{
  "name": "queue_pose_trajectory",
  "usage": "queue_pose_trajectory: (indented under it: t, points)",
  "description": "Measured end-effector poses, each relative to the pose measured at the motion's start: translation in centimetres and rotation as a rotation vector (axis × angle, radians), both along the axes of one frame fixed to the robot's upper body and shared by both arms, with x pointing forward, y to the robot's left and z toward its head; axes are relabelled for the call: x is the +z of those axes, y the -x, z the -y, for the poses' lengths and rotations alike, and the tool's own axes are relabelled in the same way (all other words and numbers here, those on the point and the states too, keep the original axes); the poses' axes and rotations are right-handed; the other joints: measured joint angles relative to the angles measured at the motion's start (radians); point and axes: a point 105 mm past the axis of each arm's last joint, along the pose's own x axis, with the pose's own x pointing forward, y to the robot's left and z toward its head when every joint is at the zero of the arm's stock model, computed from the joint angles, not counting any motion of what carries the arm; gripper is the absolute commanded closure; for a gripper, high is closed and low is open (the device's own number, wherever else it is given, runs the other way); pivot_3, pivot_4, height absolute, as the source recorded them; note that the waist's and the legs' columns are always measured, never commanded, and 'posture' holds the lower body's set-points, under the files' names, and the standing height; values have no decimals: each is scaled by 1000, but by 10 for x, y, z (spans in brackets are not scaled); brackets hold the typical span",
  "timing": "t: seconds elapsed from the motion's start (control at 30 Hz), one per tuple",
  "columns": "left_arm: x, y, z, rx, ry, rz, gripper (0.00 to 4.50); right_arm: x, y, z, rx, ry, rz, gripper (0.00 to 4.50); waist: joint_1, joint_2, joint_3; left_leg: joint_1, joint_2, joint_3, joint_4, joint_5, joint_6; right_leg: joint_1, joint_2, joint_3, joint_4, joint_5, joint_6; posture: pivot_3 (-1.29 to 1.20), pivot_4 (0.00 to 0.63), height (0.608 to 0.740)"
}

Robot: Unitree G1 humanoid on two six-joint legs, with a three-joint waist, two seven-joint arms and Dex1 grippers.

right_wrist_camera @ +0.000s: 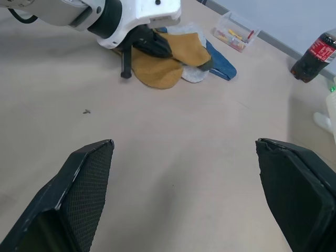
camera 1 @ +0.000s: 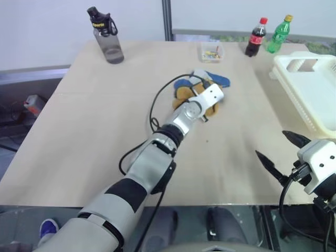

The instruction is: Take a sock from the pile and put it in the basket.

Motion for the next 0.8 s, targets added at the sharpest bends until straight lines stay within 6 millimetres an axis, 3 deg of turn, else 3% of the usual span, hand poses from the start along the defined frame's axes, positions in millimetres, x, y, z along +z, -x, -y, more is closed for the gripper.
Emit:
queue_pose_trajectory:
  t: [0.3,0.43,0.53,0.67,0.73,0.8]
  points:
    - [13,-5,-13,5,118,10,4435,1,-2,1,0,0,7,0,0,0,0,0,0,0,0,0,0,0,0,0,0,0,0,0,150,740]
    - [23,1,-17,-95,220,-13,4435,2,-2,0,7,2,11,0,-2,0,0,0,0,0,0,0,0,0,0,0,0,0,0,0,150,740]
    - [23,15,-23,-208,267,-71,4435,2,-2,0,10,2,9,0,-6,1,0,1,1,-1,0,0,0,0,0,1,1,0,0,0,150,740]
    - [10,47,-43,-304,275,-232,4435,0,-1,-1,16,3,4,0,-9,1,0,2,1,-2,0,0,0,0,0,2,2,0,0,0,150,740]
    - [4,69,-46,-355,262,-325,4435,0,-1,-1,15,3,6,0,-8,1,-1,2,1,-2,0,0,0,0,0,2,2,0,0,0,150,740]
    - [3,77,-44,-376,260,-359,4435,1,-2,-1,16,3,8,0,-2,1,-1,2,1,-3,0,0,0,0,0,2,2,0,0,0,150,740]
